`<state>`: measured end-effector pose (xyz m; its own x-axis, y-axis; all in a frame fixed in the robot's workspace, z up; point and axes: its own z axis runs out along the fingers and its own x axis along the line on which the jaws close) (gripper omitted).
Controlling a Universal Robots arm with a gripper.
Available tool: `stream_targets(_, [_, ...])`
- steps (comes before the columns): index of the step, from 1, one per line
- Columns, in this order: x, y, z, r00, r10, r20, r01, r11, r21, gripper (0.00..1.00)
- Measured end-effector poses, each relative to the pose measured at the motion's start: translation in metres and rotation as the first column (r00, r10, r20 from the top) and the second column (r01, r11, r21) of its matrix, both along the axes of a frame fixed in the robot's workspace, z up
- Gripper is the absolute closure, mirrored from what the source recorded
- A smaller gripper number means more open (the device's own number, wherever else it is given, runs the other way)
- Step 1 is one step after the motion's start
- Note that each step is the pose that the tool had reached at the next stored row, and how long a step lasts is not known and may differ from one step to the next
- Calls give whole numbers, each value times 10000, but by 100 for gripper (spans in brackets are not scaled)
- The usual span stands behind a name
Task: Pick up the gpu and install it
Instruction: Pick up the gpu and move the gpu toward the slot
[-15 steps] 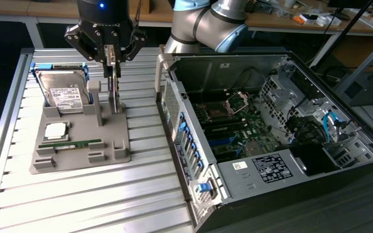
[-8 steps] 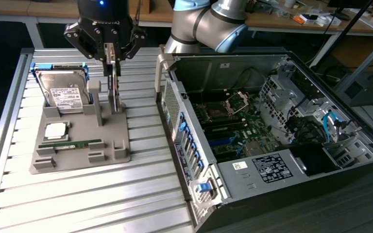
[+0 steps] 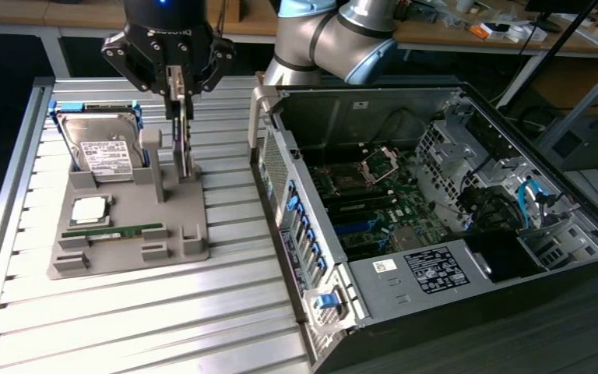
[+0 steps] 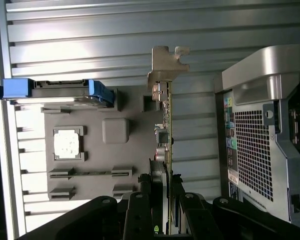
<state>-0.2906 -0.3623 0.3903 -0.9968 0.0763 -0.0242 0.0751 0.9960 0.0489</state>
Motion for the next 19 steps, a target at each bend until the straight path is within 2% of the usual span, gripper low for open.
stream_targets(19, [0, 0, 93, 10000, 0, -1, 0, 10000, 6, 73])
